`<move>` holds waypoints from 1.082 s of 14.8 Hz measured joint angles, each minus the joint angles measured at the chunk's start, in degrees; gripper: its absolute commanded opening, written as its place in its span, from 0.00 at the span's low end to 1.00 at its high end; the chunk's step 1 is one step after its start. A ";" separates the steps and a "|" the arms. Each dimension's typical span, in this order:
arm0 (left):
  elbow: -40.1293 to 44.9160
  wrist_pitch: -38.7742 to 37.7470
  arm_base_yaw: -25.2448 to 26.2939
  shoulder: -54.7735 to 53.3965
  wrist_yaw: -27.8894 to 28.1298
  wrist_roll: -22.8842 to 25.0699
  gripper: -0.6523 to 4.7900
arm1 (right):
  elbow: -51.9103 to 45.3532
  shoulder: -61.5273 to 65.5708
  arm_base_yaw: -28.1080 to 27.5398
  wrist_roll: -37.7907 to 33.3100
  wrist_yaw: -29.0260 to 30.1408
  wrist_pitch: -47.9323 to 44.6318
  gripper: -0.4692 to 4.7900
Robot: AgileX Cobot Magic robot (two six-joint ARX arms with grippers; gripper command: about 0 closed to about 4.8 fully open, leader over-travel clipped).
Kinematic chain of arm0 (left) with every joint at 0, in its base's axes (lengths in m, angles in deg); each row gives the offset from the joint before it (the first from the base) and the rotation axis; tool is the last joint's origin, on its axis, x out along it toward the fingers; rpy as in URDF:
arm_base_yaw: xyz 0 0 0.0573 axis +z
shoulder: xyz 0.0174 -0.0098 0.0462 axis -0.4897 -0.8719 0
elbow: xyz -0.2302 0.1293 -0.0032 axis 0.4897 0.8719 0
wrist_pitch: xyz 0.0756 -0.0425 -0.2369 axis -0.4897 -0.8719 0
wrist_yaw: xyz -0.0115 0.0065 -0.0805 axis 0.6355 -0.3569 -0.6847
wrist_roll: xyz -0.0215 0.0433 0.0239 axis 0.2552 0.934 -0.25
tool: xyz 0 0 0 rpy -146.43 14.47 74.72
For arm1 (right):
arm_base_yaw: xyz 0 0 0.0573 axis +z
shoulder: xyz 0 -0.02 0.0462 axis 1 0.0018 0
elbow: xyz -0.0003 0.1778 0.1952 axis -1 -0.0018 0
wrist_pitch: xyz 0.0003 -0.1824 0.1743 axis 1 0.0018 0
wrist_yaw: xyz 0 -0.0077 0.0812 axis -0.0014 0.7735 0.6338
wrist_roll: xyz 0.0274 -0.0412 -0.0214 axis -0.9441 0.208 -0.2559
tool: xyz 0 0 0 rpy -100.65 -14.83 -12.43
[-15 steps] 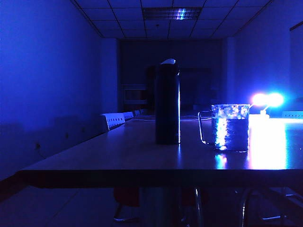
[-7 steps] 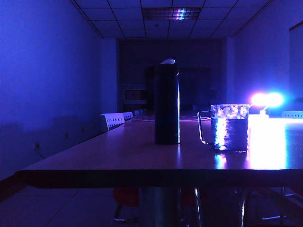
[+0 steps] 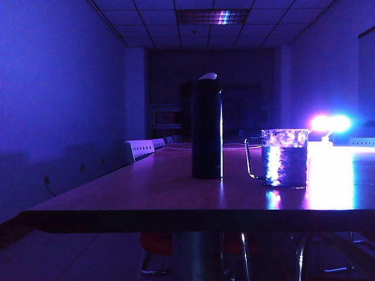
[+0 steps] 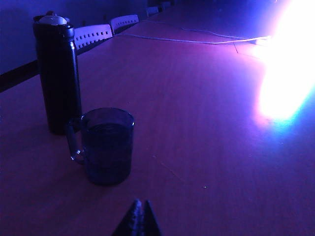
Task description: Pick up the black thermos cup, pour some water from it into the cup, and then put the thermos cup back on the table.
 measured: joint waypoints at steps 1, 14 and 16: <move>0.00 0.00 0.00 0.00 0.00 0.00 0.11 | 0.00 0.00 0.00 0.00 0.00 0.00 0.08; 0.00 0.00 0.00 -0.02 0.02 0.00 0.11 | -13.57 -0.02 -0.04 -1.09 -10.95 -12.72 0.08; 0.00 0.00 0.00 0.00 0.00 0.00 0.11 | -13.57 -0.02 -0.04 -1.25 -12.46 -15.82 0.08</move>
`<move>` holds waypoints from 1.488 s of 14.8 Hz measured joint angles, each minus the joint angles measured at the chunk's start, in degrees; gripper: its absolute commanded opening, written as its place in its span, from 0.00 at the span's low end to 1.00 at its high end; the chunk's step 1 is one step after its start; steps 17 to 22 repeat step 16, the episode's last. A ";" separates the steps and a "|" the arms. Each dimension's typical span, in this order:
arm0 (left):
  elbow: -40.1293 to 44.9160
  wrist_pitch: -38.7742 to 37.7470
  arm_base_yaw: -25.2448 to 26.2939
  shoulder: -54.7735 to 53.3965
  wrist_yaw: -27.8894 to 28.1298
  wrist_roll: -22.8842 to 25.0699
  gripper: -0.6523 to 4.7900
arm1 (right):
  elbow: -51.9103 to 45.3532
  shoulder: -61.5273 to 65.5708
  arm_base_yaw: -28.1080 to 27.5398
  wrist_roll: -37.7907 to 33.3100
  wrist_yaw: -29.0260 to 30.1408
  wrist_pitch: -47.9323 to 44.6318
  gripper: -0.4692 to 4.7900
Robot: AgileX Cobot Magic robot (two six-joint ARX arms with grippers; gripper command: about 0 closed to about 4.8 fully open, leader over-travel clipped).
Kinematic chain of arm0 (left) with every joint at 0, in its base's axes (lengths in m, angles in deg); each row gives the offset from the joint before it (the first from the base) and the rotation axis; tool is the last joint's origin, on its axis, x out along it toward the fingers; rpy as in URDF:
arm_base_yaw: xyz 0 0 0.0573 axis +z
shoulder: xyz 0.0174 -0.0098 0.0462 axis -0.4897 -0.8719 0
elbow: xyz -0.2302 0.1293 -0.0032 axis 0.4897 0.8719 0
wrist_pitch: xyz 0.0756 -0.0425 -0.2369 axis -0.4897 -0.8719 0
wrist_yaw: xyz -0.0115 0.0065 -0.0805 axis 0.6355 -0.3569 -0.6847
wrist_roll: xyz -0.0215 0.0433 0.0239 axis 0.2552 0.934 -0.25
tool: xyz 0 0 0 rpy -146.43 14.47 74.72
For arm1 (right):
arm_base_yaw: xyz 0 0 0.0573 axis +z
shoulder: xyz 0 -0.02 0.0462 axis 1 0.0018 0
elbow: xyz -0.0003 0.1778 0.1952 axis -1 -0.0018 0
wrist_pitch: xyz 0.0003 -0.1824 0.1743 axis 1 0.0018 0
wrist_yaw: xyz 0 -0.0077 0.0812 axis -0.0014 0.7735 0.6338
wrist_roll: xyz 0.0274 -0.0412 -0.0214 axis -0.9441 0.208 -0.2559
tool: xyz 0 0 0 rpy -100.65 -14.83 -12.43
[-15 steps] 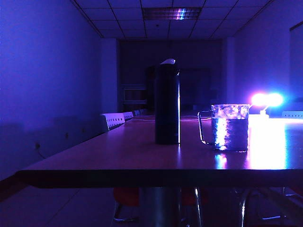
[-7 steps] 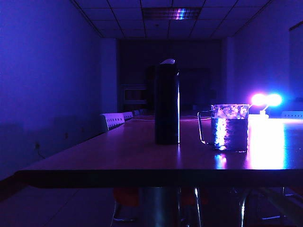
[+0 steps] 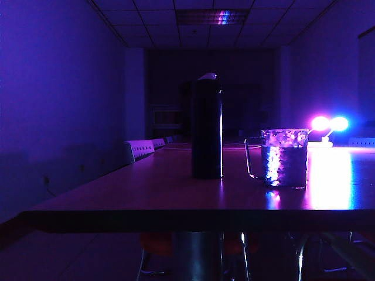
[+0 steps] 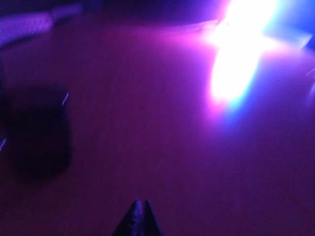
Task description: Pick up the black thermos cup, pour some water from it into the cup, and then put the thermos cup back on the table.
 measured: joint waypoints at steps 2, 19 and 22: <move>0.00 0.00 0.00 0.00 0.02 0.00 0.11 | -0.02 0.00 0.00 -0.02 -0.09 -1.11 0.08; 0.00 0.00 0.00 0.00 0.00 0.00 0.11 | -0.02 0.00 -0.02 0.00 -0.07 -1.11 0.08; 0.00 0.00 0.00 0.00 0.00 0.00 0.11 | -0.02 0.00 -0.02 0.00 -0.07 -1.11 0.08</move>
